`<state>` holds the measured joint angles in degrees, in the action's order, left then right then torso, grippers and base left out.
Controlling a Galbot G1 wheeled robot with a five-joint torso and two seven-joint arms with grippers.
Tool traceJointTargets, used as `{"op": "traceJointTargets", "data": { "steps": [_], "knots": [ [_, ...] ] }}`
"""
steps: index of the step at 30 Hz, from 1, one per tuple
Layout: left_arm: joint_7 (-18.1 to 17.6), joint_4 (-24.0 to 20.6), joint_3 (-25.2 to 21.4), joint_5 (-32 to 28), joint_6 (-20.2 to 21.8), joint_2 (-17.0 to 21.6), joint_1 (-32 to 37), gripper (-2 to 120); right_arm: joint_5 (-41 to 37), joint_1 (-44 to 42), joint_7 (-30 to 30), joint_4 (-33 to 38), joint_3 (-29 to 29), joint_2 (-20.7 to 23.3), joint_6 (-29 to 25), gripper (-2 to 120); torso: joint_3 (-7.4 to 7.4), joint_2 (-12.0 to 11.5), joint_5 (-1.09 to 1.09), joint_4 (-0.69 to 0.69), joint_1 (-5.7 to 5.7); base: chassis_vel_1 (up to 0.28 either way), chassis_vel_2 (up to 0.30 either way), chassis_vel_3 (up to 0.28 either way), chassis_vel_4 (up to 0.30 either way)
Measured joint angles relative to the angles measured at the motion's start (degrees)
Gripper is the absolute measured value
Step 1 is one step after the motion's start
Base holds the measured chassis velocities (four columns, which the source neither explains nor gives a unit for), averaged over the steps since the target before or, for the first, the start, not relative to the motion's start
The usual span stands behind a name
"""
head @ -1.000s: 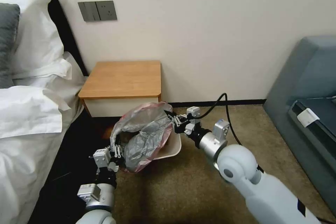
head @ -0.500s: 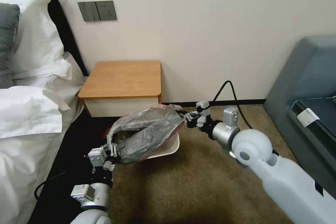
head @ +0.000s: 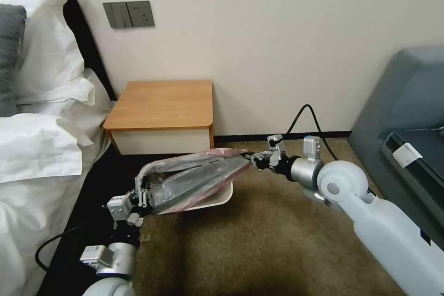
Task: Pick up the garbage bag from the table and place it over the trash can.
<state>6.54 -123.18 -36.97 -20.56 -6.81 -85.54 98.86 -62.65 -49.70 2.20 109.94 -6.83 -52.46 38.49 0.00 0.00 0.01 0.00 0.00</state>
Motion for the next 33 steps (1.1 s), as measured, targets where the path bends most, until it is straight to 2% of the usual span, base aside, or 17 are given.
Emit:
{"op": "traceJointTargets", "data": {
  "steps": [3, 14, 27, 33],
  "knots": [
    [2.3, 0.5, -0.1, -0.2, -0.2, 0.2, 0.0, 11, -0.7, 2.1, 1.2, -1.5, 1.2, -0.4, 1.0, 0, 0.0, 0.0, -0.01, 0.0, 0.0, 0.0, 0.0, 0.0, 0.0],
    [6.7, 1.0, -0.9, -3.4, -0.9, 0.5, -0.4, 11, -0.4, 4.6, 4.5, -6.6, 4.3, 1.2, 2.2, 0, 0.0, 0.0, 0.0, 0.01, 0.0, 0.0, 0.0, 0.0, 0.0],
    [8.4, 3.2, -1.0, -9.5, 0.2, 0.0, -1.7, 11, -1.1, -1.9, 11.1, -2.3, 3.1, 8.1, 0.4, 0, 0.0, 0.0, 0.0, -0.01, 0.0, 0.0, 0.0, 0.0, 0.0],
    [8.4, 4.1, -1.0, -10.4, 0.5, -0.1, -2.1, 11, -0.8, -3.7, 12.9, -0.8, 2.3, 8.9, -0.5, 0, 0.0, 0.0, 0.0, 0.0, 0.0, 0.0, 0.0, 0.0, 0.0]
  ]
}}
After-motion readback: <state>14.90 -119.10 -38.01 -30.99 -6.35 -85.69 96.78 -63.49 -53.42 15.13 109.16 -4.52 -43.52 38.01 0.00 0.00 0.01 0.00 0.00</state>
